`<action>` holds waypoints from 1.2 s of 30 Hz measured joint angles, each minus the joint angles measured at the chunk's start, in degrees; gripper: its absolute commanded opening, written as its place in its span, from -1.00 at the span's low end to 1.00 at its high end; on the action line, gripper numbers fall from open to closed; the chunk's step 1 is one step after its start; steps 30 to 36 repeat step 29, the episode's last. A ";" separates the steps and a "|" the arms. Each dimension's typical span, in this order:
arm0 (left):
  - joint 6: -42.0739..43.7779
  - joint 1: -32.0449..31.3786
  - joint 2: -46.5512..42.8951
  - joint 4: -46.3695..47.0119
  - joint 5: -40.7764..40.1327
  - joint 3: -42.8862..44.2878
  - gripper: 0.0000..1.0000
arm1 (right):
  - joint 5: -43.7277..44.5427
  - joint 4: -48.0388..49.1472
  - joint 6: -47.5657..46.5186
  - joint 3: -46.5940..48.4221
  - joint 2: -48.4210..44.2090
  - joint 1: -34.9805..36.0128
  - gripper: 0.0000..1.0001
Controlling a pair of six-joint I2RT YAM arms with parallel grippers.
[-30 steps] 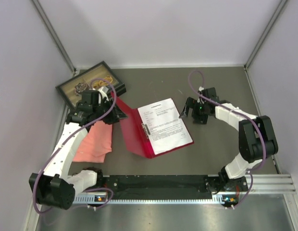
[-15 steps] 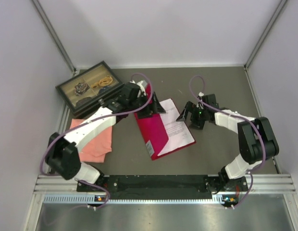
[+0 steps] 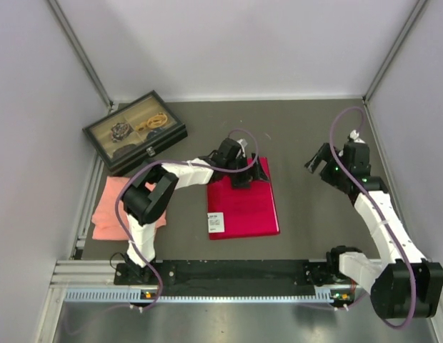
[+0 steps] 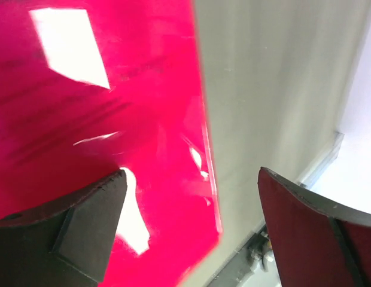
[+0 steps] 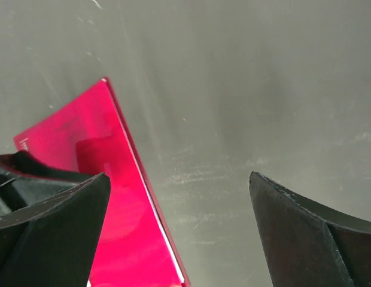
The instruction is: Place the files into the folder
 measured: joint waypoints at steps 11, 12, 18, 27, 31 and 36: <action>3.30 -2.21 -5.35 -3.45 -2.69 -0.22 0.95 | -1.20 -3.02 -6.27 2.84 6.23 2.38 0.96; 4.11 -2.32 -8.09 -5.35 -3.56 -0.22 0.96 | -1.11 -3.50 -6.64 2.93 7.15 3.17 0.96; 9.92 -1.81 -30.14 -12.31 -11.23 -0.22 0.98 | 2.69 -7.93 -9.05 6.29 8.44 10.93 0.97; 17.55 0.09 -60.41 -22.32 -27.50 0.17 0.98 | 3.78 -10.49 -13.27 13.92 -7.23 18.43 0.98; 18.95 0.09 -65.31 -24.90 -30.91 0.26 0.98 | 2.49 -9.70 -13.62 14.73 -12.11 18.36 0.97; 18.95 0.09 -65.31 -24.90 -30.91 0.26 0.98 | 2.49 -9.70 -13.62 14.73 -12.11 18.36 0.97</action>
